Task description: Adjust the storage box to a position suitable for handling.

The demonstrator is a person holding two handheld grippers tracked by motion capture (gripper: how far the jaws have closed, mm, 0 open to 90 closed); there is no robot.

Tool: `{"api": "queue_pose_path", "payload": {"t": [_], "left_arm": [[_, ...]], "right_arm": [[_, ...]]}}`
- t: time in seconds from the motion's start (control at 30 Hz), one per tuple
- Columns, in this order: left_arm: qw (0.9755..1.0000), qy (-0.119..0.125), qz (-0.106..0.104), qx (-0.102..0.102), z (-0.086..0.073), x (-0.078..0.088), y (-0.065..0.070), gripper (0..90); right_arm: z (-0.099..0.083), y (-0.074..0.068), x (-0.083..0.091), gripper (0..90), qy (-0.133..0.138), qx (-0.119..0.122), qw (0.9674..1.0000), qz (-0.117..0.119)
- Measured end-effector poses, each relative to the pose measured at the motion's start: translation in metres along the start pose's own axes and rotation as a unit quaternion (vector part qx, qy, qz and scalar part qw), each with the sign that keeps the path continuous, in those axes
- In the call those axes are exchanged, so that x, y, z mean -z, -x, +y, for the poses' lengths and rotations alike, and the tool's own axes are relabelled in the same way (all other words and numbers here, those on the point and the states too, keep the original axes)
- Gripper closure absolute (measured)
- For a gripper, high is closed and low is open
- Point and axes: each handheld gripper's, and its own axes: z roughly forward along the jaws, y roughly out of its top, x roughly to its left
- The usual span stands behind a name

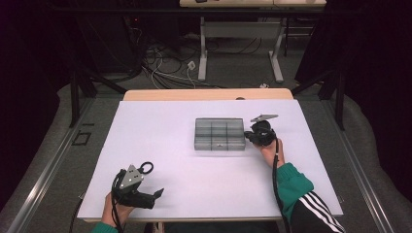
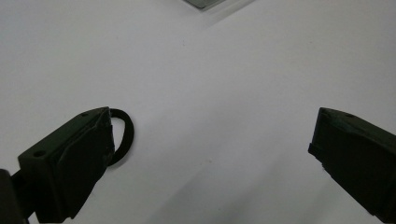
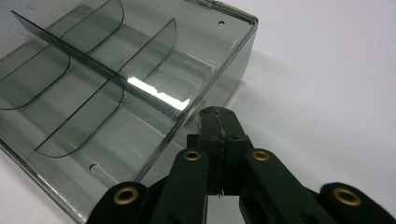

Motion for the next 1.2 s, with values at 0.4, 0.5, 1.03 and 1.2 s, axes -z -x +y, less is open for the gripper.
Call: {"api": "queue_pose_path", "payload": {"t": [0.4,0.5,1.03,1.2], "left_arm": [[1.0,0.001,0.001,0.0,0.0,0.0,0.0,0.0],[1.0,0.002,0.002,0.001,-0.001,0.0,0.0,0.0],[1.0,0.0,0.002,0.002,-0.001,0.0,0.001,0.0],[1.0,-0.001,0.001,0.002,-0.001,0.0,0.0,0.0]], "right_arm": [[0.002,-0.007,-0.004,90.0,0.005,0.002,1.0,0.001],[0.003,-0.007,-0.005,90.0,0.007,0.007,0.9999,0.008],[0.004,-0.016,-0.01,90.0,0.013,0.01,0.9998,0.011],[0.005,-0.018,-0.011,90.0,0.014,0.012,0.9998,0.013]]}}
